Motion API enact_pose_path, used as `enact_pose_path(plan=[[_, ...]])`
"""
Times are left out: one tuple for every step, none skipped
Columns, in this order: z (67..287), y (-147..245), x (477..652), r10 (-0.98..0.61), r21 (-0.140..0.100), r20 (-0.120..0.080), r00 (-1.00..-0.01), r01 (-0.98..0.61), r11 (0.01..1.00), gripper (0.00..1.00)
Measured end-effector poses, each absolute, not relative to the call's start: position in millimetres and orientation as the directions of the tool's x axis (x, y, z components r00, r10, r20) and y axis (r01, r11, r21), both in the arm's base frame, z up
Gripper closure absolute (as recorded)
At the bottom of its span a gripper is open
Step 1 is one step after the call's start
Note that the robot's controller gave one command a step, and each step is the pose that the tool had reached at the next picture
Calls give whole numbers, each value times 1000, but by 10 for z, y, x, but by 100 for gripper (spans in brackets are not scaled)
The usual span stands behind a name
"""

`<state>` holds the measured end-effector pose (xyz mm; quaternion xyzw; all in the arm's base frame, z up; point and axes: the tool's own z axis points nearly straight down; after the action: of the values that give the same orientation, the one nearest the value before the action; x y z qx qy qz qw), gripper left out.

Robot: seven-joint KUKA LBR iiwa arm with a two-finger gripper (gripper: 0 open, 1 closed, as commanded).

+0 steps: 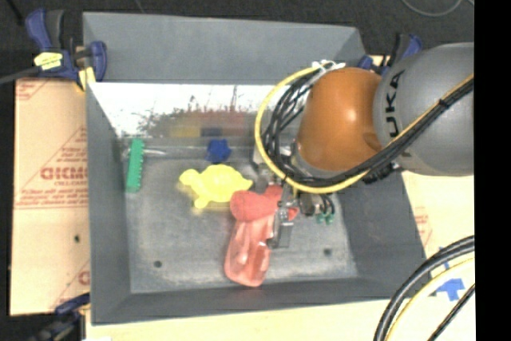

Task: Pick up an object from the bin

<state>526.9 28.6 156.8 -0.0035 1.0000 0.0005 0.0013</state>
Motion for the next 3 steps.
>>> enact_pose_path(plan=[[1071,333,5564,83,2,-6,-997,83,997,0],[779,261,5677,-66,5,5,-998,-66,998,0],[743,285,5644,48,-2,4,-999,48,999,0]])
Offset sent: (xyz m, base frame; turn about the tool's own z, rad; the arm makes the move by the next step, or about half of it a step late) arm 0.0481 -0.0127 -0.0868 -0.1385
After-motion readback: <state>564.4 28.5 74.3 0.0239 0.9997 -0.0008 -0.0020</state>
